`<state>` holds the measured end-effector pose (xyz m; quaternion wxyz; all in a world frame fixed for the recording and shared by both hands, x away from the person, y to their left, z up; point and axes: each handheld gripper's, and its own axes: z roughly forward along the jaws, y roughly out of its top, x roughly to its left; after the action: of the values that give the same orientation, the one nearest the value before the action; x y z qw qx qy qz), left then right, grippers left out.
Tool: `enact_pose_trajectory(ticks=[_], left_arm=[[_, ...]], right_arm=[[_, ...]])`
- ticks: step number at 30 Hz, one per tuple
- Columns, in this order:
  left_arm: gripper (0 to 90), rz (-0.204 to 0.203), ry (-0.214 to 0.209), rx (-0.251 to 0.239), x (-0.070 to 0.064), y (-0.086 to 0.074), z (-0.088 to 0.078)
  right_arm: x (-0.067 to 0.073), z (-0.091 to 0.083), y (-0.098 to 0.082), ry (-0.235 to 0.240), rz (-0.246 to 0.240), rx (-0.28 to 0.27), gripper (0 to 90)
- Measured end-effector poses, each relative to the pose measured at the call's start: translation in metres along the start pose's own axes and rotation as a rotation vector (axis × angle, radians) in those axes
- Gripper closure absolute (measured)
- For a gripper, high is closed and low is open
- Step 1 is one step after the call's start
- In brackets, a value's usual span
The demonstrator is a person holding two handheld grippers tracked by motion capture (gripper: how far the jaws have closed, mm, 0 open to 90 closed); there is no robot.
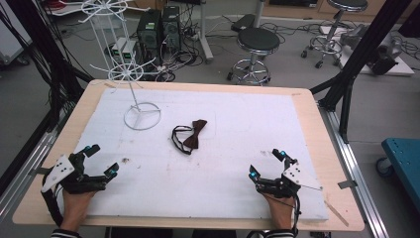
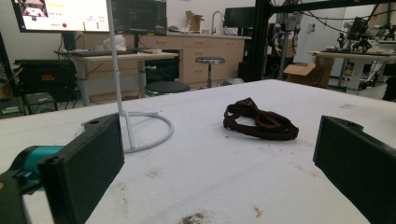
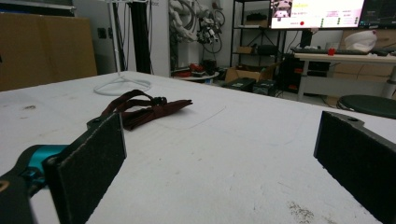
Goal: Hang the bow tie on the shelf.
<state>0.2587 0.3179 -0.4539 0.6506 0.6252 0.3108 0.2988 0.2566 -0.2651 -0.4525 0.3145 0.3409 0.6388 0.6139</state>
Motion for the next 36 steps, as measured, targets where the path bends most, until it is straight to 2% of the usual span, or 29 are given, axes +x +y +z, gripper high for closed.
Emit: enact_pose_trajectory(ticks=[18,22,25,36], left_arm=[[2.3,-0.021,-0.01,0.004,0.003,0.001,0.0],[2.3,-0.038,-0.012,-0.005,0.005,0.002,0.0],[2.2,-0.052,-0.02,0.006,0.008,0.009,0.0],[2.2,0.017,-0.102,0.104,0.006,0.055,0.019]], right_arm=[[0.0,0.0,0.0,-0.004,-0.011,-0.003,1.6],[0.001,0.0,0.0,0.0,-0.004,-0.002,1.6],[0.001,0.0,0.0,-0.003,-0.006,-0.001,1.6],[0.0,0.0,0.0,-0.003,-0.006,-0.001,1.6]])
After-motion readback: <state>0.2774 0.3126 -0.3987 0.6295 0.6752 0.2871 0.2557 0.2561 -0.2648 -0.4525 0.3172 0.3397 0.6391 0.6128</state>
